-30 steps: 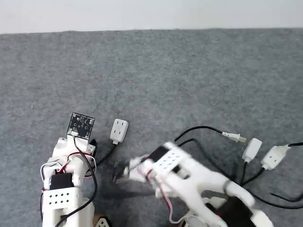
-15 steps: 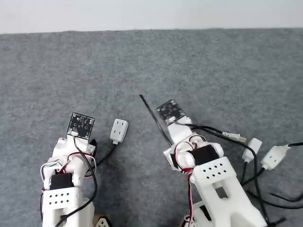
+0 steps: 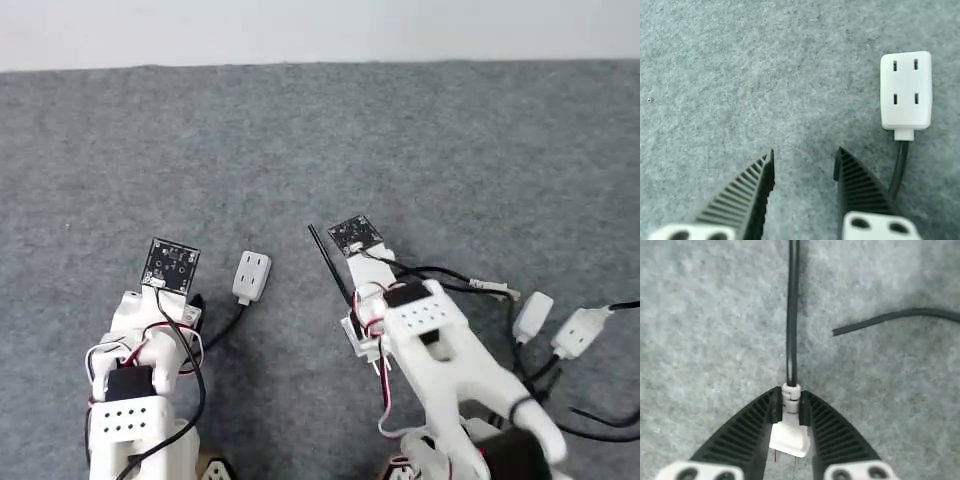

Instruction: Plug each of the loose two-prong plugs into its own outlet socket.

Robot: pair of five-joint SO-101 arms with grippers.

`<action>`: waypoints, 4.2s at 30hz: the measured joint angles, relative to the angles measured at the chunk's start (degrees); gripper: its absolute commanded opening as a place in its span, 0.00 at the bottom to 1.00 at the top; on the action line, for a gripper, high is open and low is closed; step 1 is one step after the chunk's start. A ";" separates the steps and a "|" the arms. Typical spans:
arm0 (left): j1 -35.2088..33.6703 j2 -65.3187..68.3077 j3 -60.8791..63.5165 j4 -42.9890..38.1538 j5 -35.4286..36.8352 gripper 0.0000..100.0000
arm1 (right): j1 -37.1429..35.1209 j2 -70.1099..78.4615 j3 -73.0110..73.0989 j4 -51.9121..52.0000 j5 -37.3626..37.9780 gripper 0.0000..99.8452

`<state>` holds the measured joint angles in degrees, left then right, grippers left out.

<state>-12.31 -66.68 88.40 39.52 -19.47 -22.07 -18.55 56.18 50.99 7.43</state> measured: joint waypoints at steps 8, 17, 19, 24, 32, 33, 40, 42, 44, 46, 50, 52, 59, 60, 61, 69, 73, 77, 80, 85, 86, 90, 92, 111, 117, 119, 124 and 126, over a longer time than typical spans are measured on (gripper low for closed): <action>0.00 0.00 0.00 0.00 0.00 0.19 | 0.00 1.85 -2.20 0.00 5.45 0.11; 0.00 0.00 0.00 0.00 0.00 0.19 | -2.11 2.29 -2.29 1.32 6.95 0.10; 0.00 0.00 0.00 0.00 0.00 0.19 | -2.37 2.55 -2.29 1.58 6.95 0.10; 0.00 0.00 0.00 0.00 0.00 0.19 | -2.37 2.55 -2.29 1.58 6.95 0.09; 0.44 0.00 0.00 0.00 0.00 0.18 | -2.37 2.73 -2.29 1.58 7.82 0.13; 0.79 0.00 0.00 0.00 0.00 0.18 | -2.37 2.73 -2.29 1.58 8.35 0.15; 0.97 0.00 0.00 0.00 0.00 0.18 | -2.37 7.82 -5.10 2.02 9.32 0.03; 0.97 0.00 0.00 0.00 0.00 0.18 | -2.29 8.88 -6.33 2.46 9.32 0.01; 0.97 0.00 0.00 0.00 0.00 0.18 | -2.29 9.32 -6.77 2.81 9.32 0.01; 0.97 0.00 0.00 0.00 0.00 0.18 | -2.29 9.32 -6.77 2.90 9.32 0.01; 1.14 0.00 0.00 0.00 0.00 0.18 | -1.76 9.14 -6.77 2.90 9.32 0.01; 1.32 0.00 0.00 0.00 0.00 0.18 | -1.23 7.38 -6.77 3.60 9.32 0.01; 7.38 0.00 -0.18 8.70 3.25 0.10 | -1.41 -7.21 -6.77 9.85 8.35 0.01; 8.00 0.00 -0.18 9.23 4.40 0.06 | -1.41 -9.93 -6.95 10.90 8.18 0.01; 8.53 0.00 -0.18 9.41 5.19 0.03 | -1.41 -12.40 -7.47 12.04 8.00 0.01; 11.08 0.00 -1.58 9.41 9.14 0.01 | -7.38 -25.05 -16.97 19.43 5.45 0.01; 11.16 1.93 -3.43 9.41 10.90 0.01 | -13.10 -25.67 -19.96 19.87 4.04 0.01; 11.43 10.46 -8.09 9.41 11.16 0.01 | -18.55 -25.85 -20.31 18.64 3.69 0.01; 11.25 20.13 -13.19 8.70 11.16 0.01 | -21.10 -25.85 -20.31 17.14 2.90 0.01; 11.25 35.87 -20.57 6.77 11.16 0.02 | -21.71 -25.85 -20.31 16.79 1.32 0.01; 11.25 38.33 -22.15 6.77 11.16 0.02 | -21.71 -25.85 -20.31 16.79 1.32 0.01; 11.16 44.13 -25.58 7.12 8.44 0.02 | -21.80 -25.85 -20.31 16.00 1.32 0.01; 11.16 44.75 -26.02 7.21 7.30 0.02 | -21.89 -25.85 -19.16 13.45 1.32 0.01; 10.64 42.73 -25.41 8.00 8.18 0.01 | -16.62 -29.45 -16.26 6.77 -2.20 0.01; 11.08 52.48 -32.09 11.08 5.45 0.01 | -22.07 -32.18 -11.96 4.75 -2.29 0.01; 11.25 52.57 -32.35 11.16 4.84 0.01 | -22.33 -32.18 -9.67 2.37 -2.20 0.01; 14.15 46.95 -27.69 11.16 0.97 0.01 | -22.51 -29.10 -6.33 -3.78 -2.11 0.01; 14.95 41.93 -23.91 11.16 -0.88 0.01 | -22.33 -27.08 -6.33 -5.36 -2.11 0.01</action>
<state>2.64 -24.75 64.48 50.68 -20.35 -44.40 -45.63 49.85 45.63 5.32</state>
